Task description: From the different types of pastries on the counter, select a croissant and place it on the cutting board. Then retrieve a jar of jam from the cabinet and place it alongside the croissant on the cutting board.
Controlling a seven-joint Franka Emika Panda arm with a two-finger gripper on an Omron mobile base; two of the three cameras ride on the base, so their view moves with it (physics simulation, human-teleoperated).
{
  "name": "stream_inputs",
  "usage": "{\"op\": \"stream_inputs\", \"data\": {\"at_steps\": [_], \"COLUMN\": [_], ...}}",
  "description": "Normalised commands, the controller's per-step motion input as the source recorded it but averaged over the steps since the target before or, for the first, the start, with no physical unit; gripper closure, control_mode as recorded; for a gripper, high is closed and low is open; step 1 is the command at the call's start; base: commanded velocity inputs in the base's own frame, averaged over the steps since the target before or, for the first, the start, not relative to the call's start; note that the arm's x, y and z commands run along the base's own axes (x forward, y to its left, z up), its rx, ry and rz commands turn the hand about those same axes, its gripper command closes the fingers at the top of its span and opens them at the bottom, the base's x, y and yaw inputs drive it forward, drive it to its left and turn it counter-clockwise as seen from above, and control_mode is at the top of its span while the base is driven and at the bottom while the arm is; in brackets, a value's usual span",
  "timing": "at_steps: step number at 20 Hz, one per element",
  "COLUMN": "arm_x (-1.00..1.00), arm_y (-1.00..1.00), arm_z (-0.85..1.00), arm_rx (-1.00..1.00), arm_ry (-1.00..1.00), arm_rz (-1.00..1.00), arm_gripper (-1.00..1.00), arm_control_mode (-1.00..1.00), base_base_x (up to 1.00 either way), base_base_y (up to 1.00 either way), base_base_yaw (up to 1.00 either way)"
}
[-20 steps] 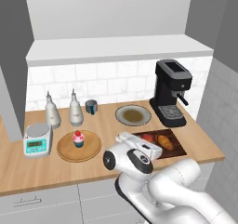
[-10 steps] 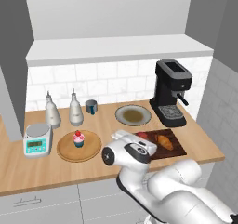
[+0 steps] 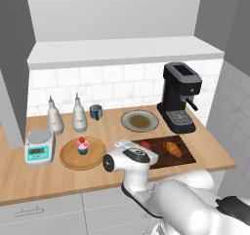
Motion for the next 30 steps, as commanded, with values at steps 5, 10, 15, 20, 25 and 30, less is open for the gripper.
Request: {"op": "stream_inputs", "data": {"at_steps": [5,10,15,20,25,30], "arm_x": [0.35,0.38,0.4,0.2,-0.83,-0.81], "arm_y": [-0.3,-0.36,-0.29,-0.33,-0.44,-0.08], "arm_z": [-0.43,-0.41,-0.44,-0.42,-0.04,0.26], "arm_rx": [0.0,0.0,0.0,0.0,0.17,0.29], "arm_ry": [0.0,0.0,0.0,-0.01,-0.14,-0.13], "arm_rz": [0.0,0.0,0.0,0.0,0.0,0.0], "arm_gripper": [1.0,1.0,1.0,-1.0,-1.0,-1.0], "arm_control_mode": [-1.0,-1.0,-1.0,-1.0,-1.0,-1.0], "base_base_x": [0.0,0.0,0.0,0.0,0.0,0.0], "base_base_y": [0.0,0.0,0.0,0.0,0.0,0.0], "base_base_yaw": [0.0,0.0,0.0,0.0,0.0,0.0]}}
